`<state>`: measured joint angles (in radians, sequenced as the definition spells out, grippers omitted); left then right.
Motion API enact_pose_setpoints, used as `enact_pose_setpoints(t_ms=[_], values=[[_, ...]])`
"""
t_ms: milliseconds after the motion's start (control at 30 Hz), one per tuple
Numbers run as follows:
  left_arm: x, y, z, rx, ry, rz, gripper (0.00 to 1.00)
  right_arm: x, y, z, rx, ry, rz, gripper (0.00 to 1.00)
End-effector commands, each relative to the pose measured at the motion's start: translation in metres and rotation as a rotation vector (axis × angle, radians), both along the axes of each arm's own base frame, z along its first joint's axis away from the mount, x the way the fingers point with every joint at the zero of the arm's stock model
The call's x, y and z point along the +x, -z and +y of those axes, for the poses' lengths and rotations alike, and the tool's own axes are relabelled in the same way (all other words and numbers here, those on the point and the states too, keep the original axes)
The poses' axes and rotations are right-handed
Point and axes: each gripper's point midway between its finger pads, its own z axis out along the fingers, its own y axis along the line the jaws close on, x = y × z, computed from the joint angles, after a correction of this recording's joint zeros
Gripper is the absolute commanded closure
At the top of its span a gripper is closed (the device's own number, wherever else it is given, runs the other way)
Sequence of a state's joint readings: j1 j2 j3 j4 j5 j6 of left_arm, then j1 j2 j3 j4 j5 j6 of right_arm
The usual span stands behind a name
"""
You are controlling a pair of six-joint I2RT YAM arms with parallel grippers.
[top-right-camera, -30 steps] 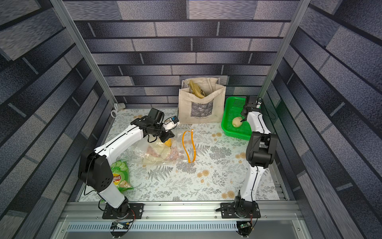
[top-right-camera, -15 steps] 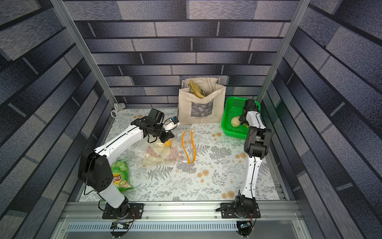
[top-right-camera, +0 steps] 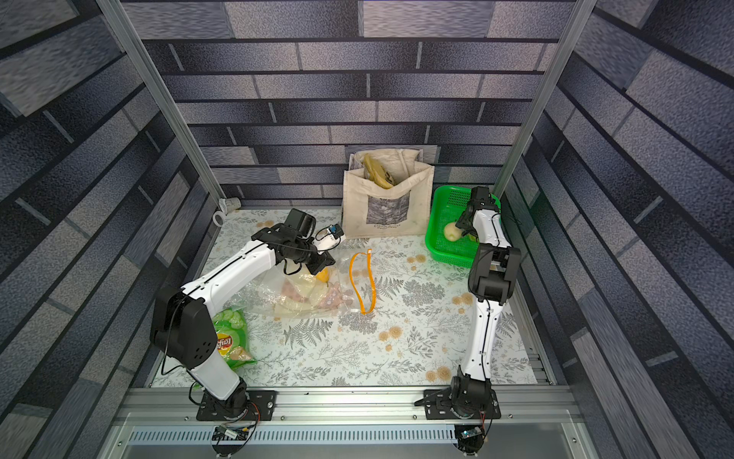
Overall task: Open the zip-top bag and take out the pear
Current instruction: Place the pear in the basket, then pick up the pear from the zipper food storage bag.
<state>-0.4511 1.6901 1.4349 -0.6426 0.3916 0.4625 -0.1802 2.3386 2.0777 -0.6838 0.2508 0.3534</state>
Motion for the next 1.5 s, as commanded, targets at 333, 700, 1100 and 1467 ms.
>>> enact_pose_setpoints(t_ms=[333, 700, 1100, 1467], values=[[-0.009, -0.01, -0.004, -0.017, 0.019, -0.017, 1.0, -0.104, -0.104, 0.058, 0.165, -0.044, -0.309, 0.29], [-0.008, -0.012, -0.008, -0.018, -0.003, -0.009, 1.0, -0.191, -0.065, 0.207, 0.527, -0.455, -0.194, 0.34], [-0.013, -0.016, -0.016, -0.037, 0.015, 0.005, 1.0, -0.248, -0.064, 0.316, 0.792, -0.835, -0.107, 0.34], [-0.016, -0.023, -0.019, -0.058, 0.026, 0.007, 1.0, -0.257, -0.06, 0.372, 0.848, -1.014, -0.081, 0.4]])
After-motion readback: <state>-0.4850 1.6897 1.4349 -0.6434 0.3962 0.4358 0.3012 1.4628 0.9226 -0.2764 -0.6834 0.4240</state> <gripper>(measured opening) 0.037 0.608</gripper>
